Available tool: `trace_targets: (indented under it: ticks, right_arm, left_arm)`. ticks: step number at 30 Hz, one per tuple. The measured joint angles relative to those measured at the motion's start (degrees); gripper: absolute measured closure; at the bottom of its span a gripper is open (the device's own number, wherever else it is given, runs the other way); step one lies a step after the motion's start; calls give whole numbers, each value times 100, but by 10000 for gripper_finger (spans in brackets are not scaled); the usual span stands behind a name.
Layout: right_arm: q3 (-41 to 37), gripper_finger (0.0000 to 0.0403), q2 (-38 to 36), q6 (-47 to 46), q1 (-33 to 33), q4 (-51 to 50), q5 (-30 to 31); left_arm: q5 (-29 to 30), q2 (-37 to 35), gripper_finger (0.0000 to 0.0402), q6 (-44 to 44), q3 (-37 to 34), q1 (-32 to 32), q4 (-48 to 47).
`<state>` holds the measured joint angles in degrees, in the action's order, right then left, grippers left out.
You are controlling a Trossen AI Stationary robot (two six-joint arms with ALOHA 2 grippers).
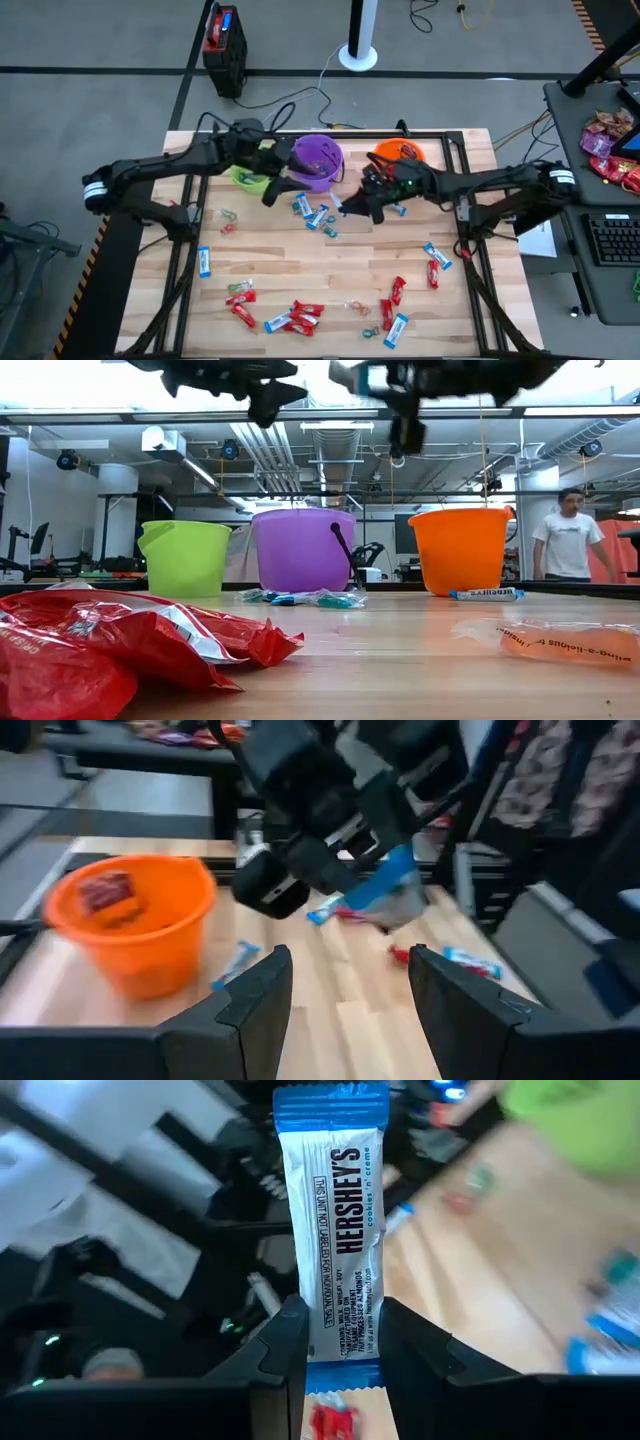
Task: Sort candy by brand, put in halloween buckets
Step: Put the white chocolate into the green bucket
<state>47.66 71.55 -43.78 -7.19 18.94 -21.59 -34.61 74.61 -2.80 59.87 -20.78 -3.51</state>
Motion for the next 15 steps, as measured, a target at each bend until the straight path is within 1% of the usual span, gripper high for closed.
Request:
trace_targets:
  ticks: [1, 5, 6, 10, 12, 15]
  right_arm:
    - [177, 314, 105, 62, -16, 6, -108]
    - [790, 314, 529, 367, -61, -38, -366]
    - [937, 314, 634, 421, -77, -39, -453]
    - [1467, 314, 1102, 439, -147, -49, -965]
    - [1698, 312, 1354, 440, -150, -60, -1129]
    - [1996, 308, 1654, 440, -159, -85, -1387]
  left_arm:
    - [-190, 68, 216, 56, 33, 0, 88]
    - [-1271, 245, 216, 234, 218, 1, 261]
    - [-1378, 282, 216, 271, 261, 23, 254]
    - [-1474, 345, 216, 324, 368, 39, 269]
    - [-1657, 347, 217, 314, 414, 48, 337]
    - [-1866, 321, 230, 293, 441, 63, 372]
